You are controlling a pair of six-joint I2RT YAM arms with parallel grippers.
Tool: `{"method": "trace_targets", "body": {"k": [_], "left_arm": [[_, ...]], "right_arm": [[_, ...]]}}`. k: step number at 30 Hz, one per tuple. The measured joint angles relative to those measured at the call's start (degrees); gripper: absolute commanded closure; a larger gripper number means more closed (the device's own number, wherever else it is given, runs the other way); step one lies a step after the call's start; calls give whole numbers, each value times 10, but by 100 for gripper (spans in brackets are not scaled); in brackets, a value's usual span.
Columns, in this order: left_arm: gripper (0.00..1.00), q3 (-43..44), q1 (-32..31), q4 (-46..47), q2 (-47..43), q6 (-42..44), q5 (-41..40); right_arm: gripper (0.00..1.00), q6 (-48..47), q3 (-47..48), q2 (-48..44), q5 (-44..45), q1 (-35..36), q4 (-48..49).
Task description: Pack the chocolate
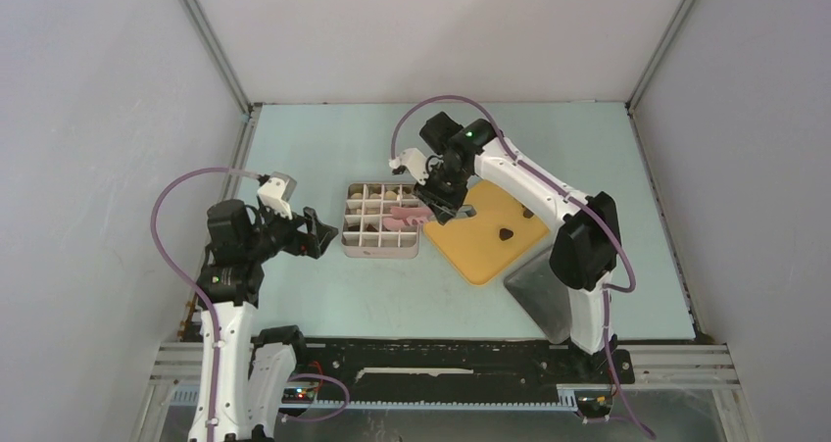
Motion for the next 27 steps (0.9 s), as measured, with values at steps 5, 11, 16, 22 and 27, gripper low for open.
{"method": "trace_targets", "body": {"k": [5, 11, 16, 22, 27], "left_arm": [[11, 0, 0, 0, -1, 0, 0], [11, 0, 0, 0, 0, -1, 2], [11, 0, 0, 1, 10, -5, 6], [11, 0, 0, 1, 19, -5, 6], [11, 0, 0, 1, 20, -5, 6]], "right_arm": [[69, -1, -22, -34, 10, -8, 0], [69, -7, -147, -176, 33, -68, 4], [71, -14, -256, -265, 52, -149, 1], [64, -31, -335, -307, 63, -217, -8], [63, -43, -360, -324, 63, -252, -9]]}}
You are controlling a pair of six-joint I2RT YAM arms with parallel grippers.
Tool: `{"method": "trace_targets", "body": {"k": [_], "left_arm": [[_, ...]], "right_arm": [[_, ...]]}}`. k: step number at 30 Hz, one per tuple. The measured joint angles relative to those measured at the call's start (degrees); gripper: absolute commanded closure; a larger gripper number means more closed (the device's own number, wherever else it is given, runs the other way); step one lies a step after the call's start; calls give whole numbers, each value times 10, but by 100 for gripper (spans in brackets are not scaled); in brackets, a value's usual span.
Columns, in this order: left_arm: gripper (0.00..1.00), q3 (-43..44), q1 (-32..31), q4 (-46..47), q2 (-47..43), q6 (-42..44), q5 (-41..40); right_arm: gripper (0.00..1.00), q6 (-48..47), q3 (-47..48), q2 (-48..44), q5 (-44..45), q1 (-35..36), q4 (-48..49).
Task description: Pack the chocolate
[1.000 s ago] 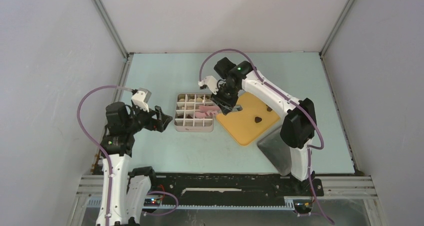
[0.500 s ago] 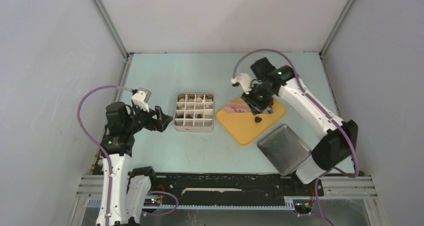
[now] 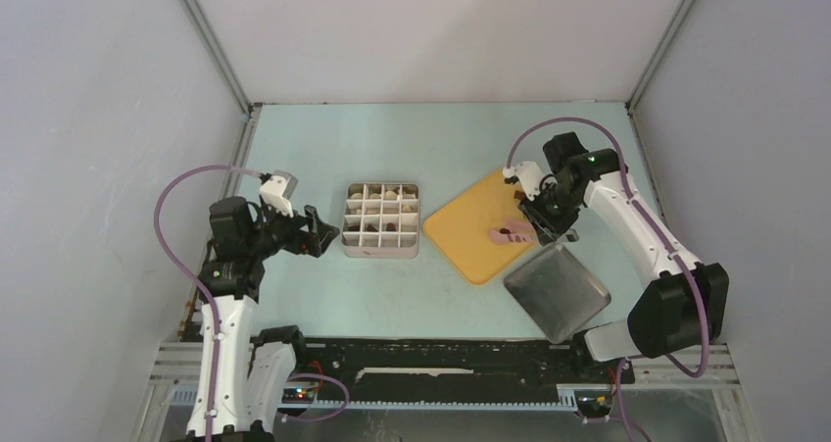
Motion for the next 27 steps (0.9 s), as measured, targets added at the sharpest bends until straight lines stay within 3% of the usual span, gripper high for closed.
{"method": "trace_targets", "body": {"k": [14, 20, 27], "left_arm": [[11, 0, 0, 0, 0, 0, 0], [11, 0, 0, 0, 0, 0, 0], [11, 0, 0, 0, 0, 0, 0]], "right_arm": [[64, -15, -7, 24, 12, -18, 21], [80, -19, -7, 34, 17, -23, 29], [83, -14, -4, 33, 12, 9, 29]]}}
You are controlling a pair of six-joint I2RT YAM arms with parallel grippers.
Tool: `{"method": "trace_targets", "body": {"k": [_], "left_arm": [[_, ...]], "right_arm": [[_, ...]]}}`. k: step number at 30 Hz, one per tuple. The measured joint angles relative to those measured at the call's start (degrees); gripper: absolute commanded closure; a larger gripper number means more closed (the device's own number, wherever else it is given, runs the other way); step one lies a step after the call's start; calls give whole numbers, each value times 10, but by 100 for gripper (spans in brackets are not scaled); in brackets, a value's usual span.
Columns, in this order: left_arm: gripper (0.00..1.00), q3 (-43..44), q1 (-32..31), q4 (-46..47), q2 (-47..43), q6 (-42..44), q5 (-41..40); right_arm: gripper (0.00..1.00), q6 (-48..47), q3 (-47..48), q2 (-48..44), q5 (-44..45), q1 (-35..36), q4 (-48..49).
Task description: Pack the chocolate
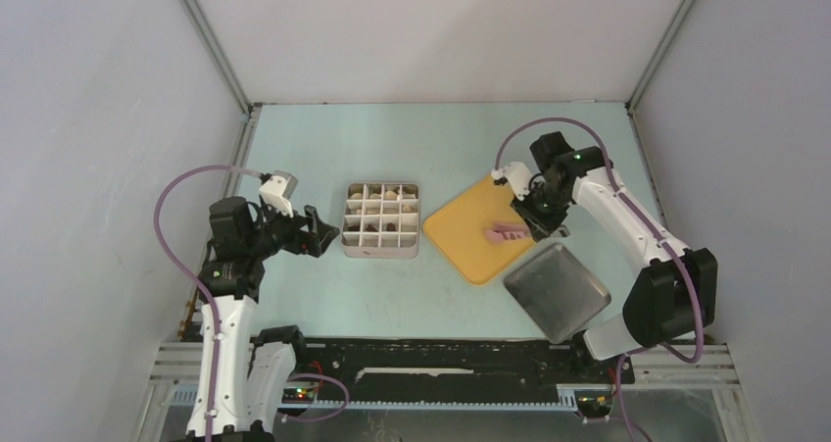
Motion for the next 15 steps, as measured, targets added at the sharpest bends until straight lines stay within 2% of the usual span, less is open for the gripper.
{"method": "trace_targets", "body": {"k": [8, 15], "left_arm": [[11, 0, 0, 0, 0, 0, 0], [11, 0, 0, 0, -2, 0, 0]], "right_arm": [[82, 21, 80, 3, -36, 118, -11], [82, 32, 199, 89, -66, 179, -16]]}}
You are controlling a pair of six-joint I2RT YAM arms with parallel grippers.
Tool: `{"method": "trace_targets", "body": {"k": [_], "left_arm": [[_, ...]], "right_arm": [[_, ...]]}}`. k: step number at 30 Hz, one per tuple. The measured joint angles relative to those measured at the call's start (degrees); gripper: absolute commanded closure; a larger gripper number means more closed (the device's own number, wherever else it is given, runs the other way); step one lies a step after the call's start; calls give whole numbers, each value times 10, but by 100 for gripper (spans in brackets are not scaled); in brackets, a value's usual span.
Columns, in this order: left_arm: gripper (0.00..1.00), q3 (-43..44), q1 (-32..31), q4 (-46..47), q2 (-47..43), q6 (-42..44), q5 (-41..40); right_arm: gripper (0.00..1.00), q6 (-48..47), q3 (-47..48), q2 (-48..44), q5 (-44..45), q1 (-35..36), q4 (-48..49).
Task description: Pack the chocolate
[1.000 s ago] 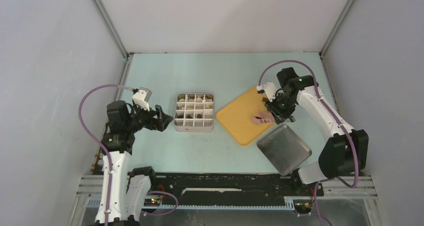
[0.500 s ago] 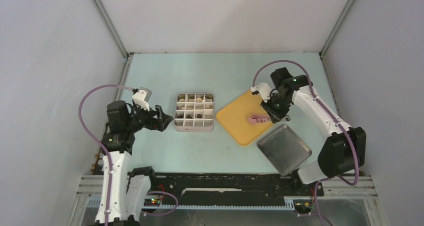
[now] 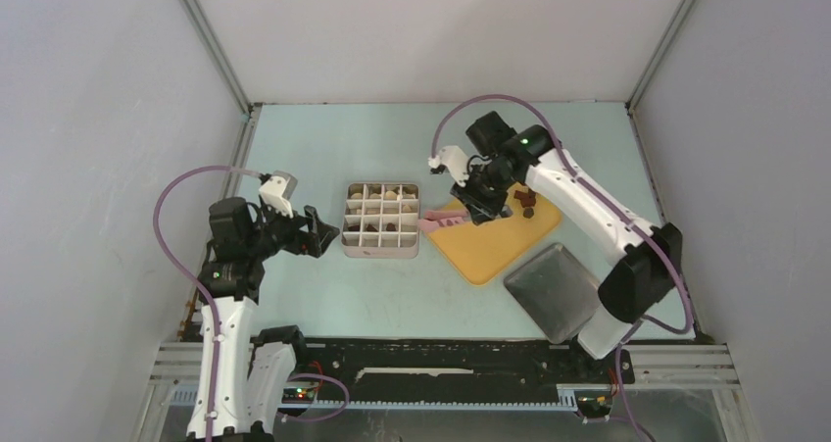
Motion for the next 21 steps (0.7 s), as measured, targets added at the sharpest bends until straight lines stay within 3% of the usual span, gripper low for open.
{"method": "trace_targets", "body": {"k": [8, 21], "left_arm": [[11, 0, 0, 0, -7, 0, 0], [11, 0, 0, 0, -7, 0, 0]], "right_arm": [[80, 0, 62, 94, -4, 26, -5], [77, 0, 139, 123, -12, 33, -10]]}}
